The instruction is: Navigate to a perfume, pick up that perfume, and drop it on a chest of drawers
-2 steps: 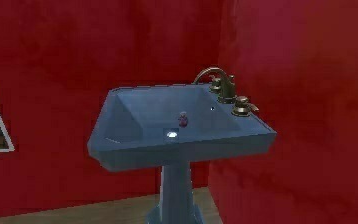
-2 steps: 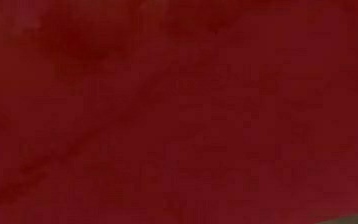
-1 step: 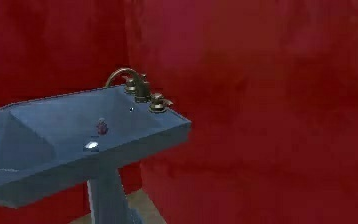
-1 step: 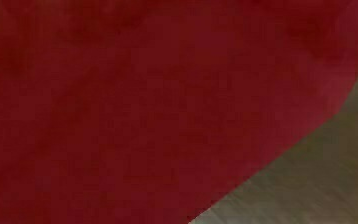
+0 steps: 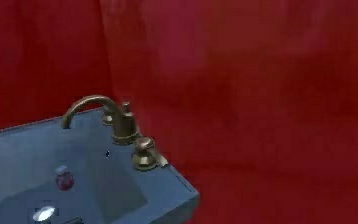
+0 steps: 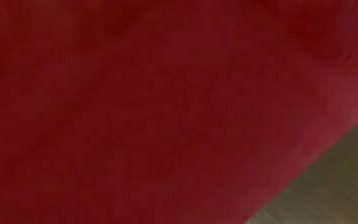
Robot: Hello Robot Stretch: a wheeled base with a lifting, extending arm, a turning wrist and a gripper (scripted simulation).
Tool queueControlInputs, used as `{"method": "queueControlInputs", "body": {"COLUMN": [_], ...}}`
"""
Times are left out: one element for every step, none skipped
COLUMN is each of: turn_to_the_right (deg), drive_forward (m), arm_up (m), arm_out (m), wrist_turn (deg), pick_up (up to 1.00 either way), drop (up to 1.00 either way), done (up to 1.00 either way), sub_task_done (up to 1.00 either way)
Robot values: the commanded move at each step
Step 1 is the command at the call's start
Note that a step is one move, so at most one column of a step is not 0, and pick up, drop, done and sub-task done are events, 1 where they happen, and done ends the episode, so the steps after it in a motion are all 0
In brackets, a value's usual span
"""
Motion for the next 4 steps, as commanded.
{"method": "queueControlInputs", "body": {"turn_to_the_right": [-45.0,-45.0,-30.0,0.0], "drive_forward": [0.00,0.00,0.00,0.00], "arm_up": [0.00,0.00,0.00,0.50], "arm_out": [0.00,0.00,0.00,0.00], "wrist_turn": [0.0,0.0,0.0,0.0], "pick_up": [0.00,0.00,0.00,0.00], "drop": [0.00,0.00,0.00,0.00], "done": [0.00,0.00,0.00,0.00], "sub_task_done": [0.00,0.00,0.00,0.00]}}
